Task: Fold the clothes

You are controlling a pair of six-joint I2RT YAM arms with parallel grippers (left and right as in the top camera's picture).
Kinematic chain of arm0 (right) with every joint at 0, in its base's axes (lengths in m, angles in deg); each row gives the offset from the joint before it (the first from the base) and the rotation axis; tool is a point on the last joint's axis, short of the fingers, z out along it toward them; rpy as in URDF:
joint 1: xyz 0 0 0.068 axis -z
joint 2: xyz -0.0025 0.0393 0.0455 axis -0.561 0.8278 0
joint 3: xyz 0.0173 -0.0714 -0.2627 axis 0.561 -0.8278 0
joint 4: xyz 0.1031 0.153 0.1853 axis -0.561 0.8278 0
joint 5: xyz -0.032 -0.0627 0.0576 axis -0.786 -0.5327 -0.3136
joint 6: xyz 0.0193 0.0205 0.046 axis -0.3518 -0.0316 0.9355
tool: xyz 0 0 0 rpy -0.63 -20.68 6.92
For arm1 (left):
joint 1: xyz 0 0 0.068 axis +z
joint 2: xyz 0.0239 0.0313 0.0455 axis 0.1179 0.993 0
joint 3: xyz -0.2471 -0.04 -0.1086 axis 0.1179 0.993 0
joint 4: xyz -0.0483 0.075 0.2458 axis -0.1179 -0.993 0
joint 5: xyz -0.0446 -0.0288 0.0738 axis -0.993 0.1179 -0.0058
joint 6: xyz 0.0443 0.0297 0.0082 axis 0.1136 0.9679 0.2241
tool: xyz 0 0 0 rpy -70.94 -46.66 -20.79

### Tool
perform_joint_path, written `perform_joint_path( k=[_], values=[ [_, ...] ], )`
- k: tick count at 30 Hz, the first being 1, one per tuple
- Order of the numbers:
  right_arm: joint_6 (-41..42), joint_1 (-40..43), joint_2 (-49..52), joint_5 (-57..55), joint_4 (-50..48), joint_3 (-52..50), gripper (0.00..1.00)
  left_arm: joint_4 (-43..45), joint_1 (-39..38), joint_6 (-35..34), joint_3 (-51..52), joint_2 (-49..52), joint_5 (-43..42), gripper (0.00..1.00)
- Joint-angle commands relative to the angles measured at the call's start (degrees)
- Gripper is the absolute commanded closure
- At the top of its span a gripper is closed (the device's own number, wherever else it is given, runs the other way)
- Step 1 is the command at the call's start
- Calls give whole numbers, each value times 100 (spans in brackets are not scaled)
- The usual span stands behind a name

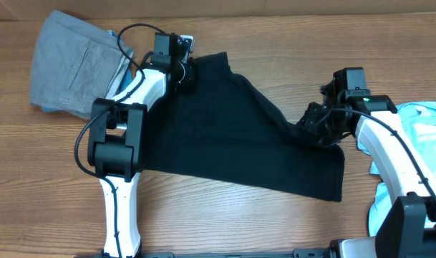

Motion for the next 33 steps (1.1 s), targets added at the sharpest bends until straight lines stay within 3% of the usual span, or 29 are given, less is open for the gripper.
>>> perform_joint_path(
  k=[1, 7, 11, 12, 14, 16, 20, 29, 33],
  values=[
    [590, 275, -63, -643, -24, 17, 96, -476, 205, -308, -199, -758, -284, 96],
    [616, 717, -63, -645, 72, 17, 96, -1624, 293, -240, -199, -1615, 260, 96],
    [592, 870, -63, -647, 197, 17, 96, -3042, 245, -243, -199, -1759, 365, 93],
    [592, 896, -63, -647, 205, 17, 96, -3364, 232, -243, -190, -1740, 365, 86],
    [570, 938, -63, -647, 219, 17, 96, -3941, 201, -240, -142, -1711, 374, 61],
    [568, 970, -63, -647, 216, 17, 96, -4245, 186, -192, -114, -1709, 444, 50],
    [568, 970, -63, -737, 216, 17, 96, -4157, 186, 0, -162, -1714, 442, 46],
    [568, 968, -63, -732, 216, 17, 95, -3001, 184, 92, -181, -1714, 254, 39],
    [568, 968, -63, -732, 216, 17, 95, -2339, 55, 640, -177, -1633, 260, 32]
  ],
)
